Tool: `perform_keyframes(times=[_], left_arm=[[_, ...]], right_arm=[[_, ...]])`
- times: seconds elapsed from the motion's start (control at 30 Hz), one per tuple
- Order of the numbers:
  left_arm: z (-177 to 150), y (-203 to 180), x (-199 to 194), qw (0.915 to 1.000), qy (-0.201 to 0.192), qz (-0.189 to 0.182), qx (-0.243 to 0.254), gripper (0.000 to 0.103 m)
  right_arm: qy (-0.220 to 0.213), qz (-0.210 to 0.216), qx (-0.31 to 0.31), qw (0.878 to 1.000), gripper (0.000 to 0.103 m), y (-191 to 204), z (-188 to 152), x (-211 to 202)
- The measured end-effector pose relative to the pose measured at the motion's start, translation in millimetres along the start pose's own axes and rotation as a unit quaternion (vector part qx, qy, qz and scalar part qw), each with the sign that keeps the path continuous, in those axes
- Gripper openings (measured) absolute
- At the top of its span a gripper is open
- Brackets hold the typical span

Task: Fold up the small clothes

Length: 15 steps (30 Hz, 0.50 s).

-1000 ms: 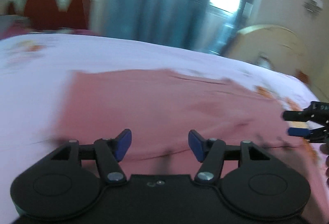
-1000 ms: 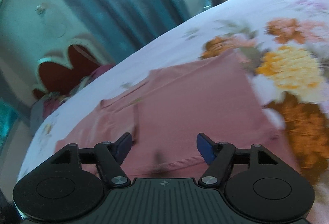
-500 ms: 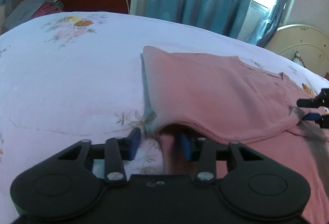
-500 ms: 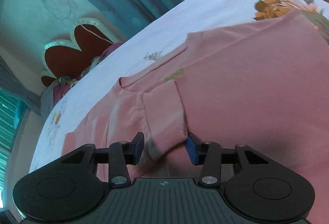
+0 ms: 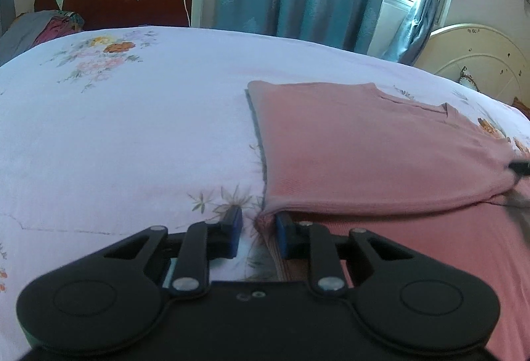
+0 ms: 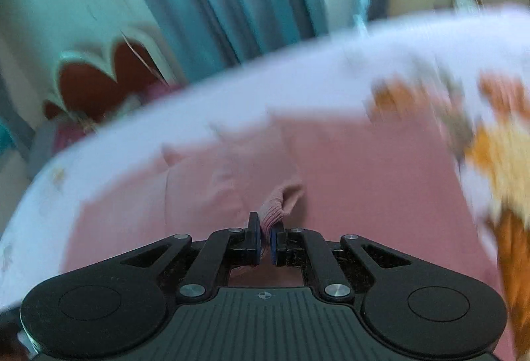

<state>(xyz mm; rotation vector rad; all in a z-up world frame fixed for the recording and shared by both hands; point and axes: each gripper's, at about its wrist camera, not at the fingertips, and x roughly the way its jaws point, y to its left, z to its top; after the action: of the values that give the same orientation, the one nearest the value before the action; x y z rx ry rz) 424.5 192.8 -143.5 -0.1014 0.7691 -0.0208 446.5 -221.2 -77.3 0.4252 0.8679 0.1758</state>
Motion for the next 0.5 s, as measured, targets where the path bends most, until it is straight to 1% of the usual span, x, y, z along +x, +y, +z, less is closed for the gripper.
perform_keyframes(times=[0.1,0.2,0.37,0.5], left_arm=[[2,0,1,1.0,0.003,0.001,0.0,0.021],[2,1,0,1.0,0.005,-0.001,-0.001,0.021],[3,2,1,1.0,0.007,0.0,-0.003,0.021],[5,1,2,0.9999,0.011,0.0,0.0,0.021]], right_arm=[[-0.002,0.003,0.019,1.0,0.005,-9,-12,0],[-0.005,0.004,0.017,1.0,0.005,-9,-15,-4],[-0.001,0.002,0.014,1.0,0.005,-1,-12,-8],[0.009,-0.011,0.018,1.0,0.005,1,-13,-2]])
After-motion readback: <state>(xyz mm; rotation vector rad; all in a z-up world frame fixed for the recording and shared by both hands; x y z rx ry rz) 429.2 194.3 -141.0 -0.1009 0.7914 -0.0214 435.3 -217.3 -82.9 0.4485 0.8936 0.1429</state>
